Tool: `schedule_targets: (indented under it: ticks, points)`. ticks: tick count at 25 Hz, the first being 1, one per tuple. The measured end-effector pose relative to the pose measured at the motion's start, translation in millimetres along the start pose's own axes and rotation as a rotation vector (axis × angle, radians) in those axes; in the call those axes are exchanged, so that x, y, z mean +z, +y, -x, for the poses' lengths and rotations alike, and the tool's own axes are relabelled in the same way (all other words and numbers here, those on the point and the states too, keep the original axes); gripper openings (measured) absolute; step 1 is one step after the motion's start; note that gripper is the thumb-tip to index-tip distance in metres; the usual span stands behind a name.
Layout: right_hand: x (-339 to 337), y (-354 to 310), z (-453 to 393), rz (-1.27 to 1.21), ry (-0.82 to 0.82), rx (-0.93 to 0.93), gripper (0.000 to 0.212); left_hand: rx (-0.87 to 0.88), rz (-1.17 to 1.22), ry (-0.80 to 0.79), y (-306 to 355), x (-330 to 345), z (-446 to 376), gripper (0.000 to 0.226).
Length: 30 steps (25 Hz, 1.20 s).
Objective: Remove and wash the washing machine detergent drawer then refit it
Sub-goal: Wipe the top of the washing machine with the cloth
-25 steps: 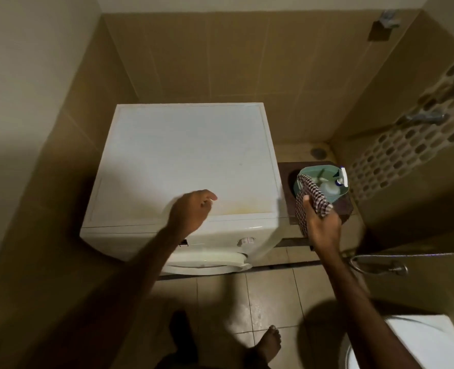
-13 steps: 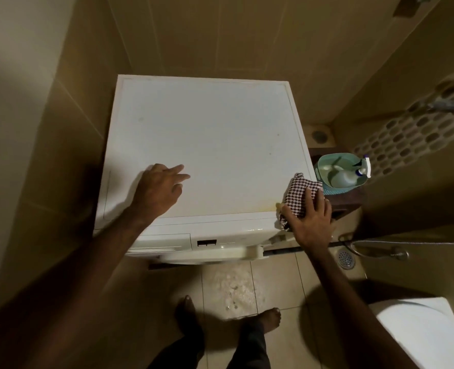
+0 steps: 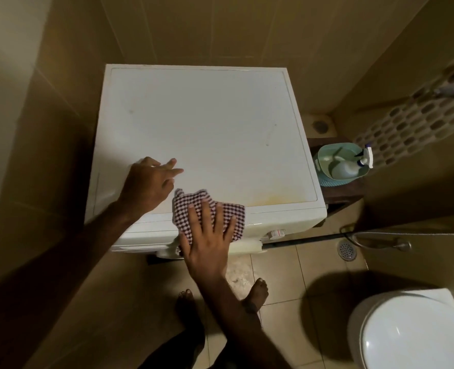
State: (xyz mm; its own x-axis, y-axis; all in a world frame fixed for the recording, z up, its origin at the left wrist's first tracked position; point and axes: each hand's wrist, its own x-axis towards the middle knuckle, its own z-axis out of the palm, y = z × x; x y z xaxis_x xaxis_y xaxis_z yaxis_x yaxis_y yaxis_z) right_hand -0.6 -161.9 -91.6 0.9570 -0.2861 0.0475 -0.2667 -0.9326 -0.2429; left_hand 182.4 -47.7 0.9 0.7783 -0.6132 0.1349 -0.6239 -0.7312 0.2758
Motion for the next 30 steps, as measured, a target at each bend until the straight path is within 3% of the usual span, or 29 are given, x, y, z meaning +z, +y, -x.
schedule_targets:
  ticks: [3,8,11,16,20,24,27,28,30]
  points:
    - [-4,31,0,0.058,0.028,-0.104,0.071,0.006,-0.007,-0.012,1,-1,0,0.036]
    - [-45,144,-12,0.010,0.051,0.325,0.070,0.025,0.002,-0.009,-6,2,2,0.037]
    - [-79,217,-39,-0.049,0.035,0.440,0.071,0.086,-0.014,-0.004,-14,5,5,0.037]
    - [-91,231,-73,-0.055,0.041,0.578,0.073,0.104,-0.046,0.043,-16,12,11,0.041]
    - [-64,141,-48,-0.049,0.076,0.430,0.073,0.090,-0.026,0.021,-15,14,14,0.041]
    - [-17,15,-5,-0.070,-0.020,0.017,0.070,0.084,-0.032,-0.026,-17,13,9,0.040]
    - [-9,30,0,0.019,-0.028,-0.212,0.070,0.073,-0.050,-0.055,-17,13,8,0.043]
    - [-13,52,-1,0.025,-0.025,-0.202,0.071,0.079,-0.052,-0.055,-17,12,8,0.043]
    - [-30,105,-3,0.043,-0.041,0.006,0.074,0.078,-0.052,-0.055,-18,11,7,0.043]
